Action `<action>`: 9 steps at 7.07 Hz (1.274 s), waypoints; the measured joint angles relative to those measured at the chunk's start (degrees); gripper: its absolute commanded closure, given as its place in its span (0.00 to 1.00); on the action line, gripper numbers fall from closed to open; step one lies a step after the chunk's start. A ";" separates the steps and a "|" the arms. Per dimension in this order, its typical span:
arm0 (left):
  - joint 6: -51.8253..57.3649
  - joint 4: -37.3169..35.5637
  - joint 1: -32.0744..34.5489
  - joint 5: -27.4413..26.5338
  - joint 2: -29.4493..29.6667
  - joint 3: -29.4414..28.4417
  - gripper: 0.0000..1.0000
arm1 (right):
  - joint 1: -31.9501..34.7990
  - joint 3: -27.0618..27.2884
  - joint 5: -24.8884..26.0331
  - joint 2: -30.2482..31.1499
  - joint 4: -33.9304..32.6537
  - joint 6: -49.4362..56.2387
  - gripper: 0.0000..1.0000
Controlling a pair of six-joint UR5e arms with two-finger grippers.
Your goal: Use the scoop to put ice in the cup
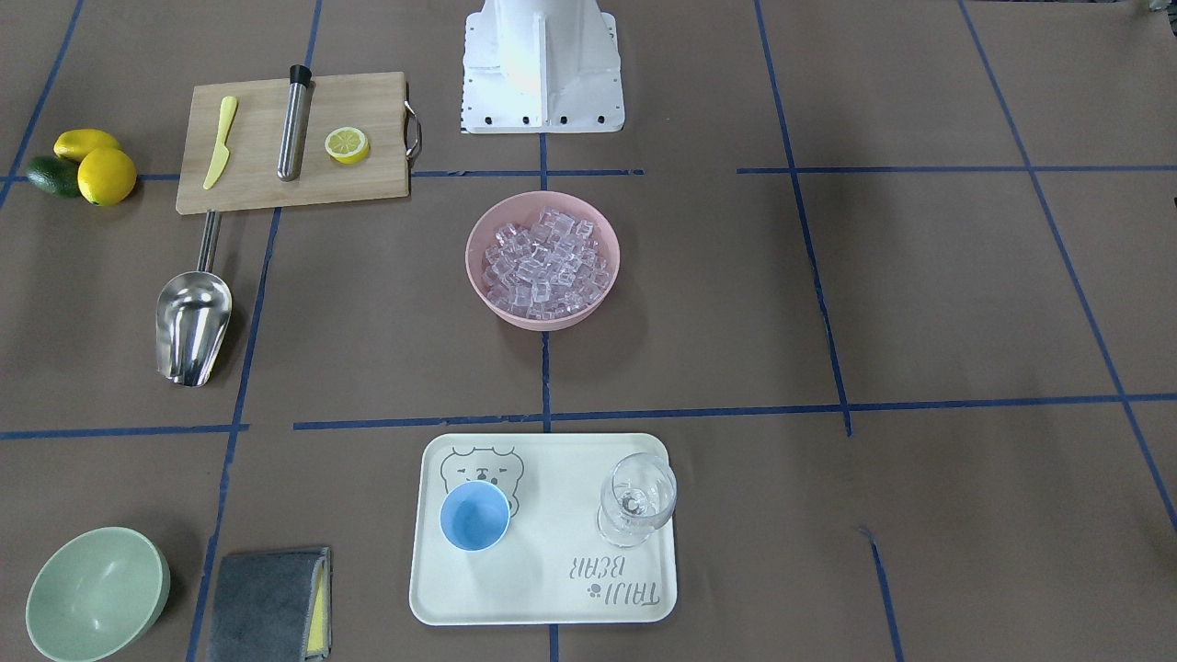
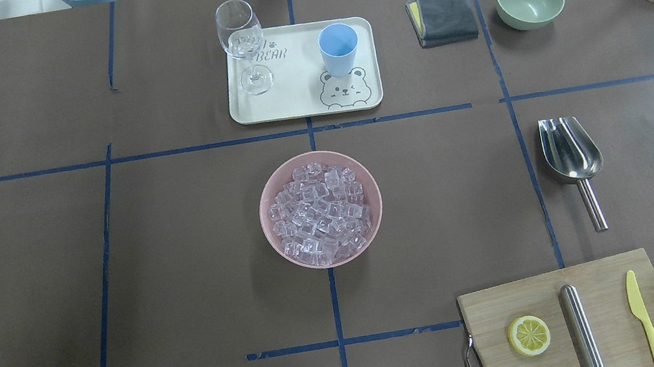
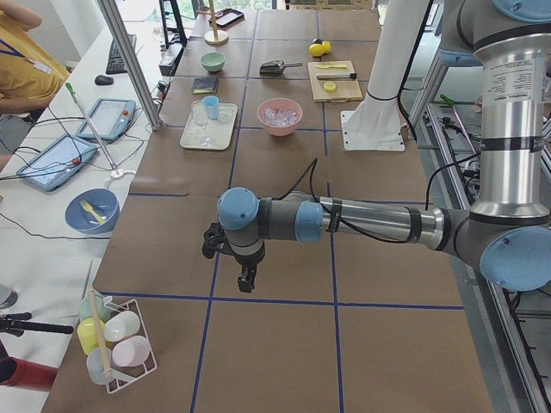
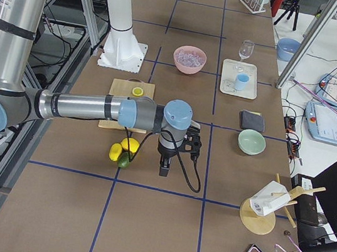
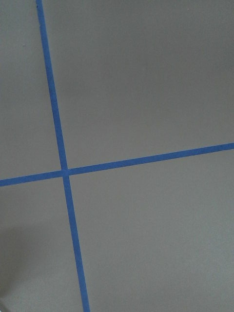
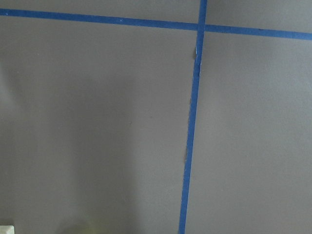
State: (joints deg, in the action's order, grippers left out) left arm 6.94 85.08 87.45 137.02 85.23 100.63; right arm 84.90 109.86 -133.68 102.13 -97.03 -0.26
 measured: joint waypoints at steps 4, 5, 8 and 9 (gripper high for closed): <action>-0.06 0.22 0.00 -0.04 0.99 0.22 0.00 | -0.05 0.20 -0.08 -0.40 0.14 0.79 0.00; -0.05 0.27 -0.04 -0.05 1.50 0.02 0.00 | -0.06 0.33 -0.09 -0.50 0.16 0.83 0.00; -0.15 0.83 -0.09 0.02 2.71 -0.69 0.00 | -0.07 1.07 0.05 -1.92 0.12 0.21 0.00; -0.15 2.01 -0.09 0.23 3.11 -1.05 0.00 | -0.09 1.05 0.07 -2.81 0.10 -0.03 0.00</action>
State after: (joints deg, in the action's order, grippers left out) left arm 6.79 87.09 87.36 137.26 88.34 99.59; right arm 84.82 110.91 -133.61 99.32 -96.93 -0.29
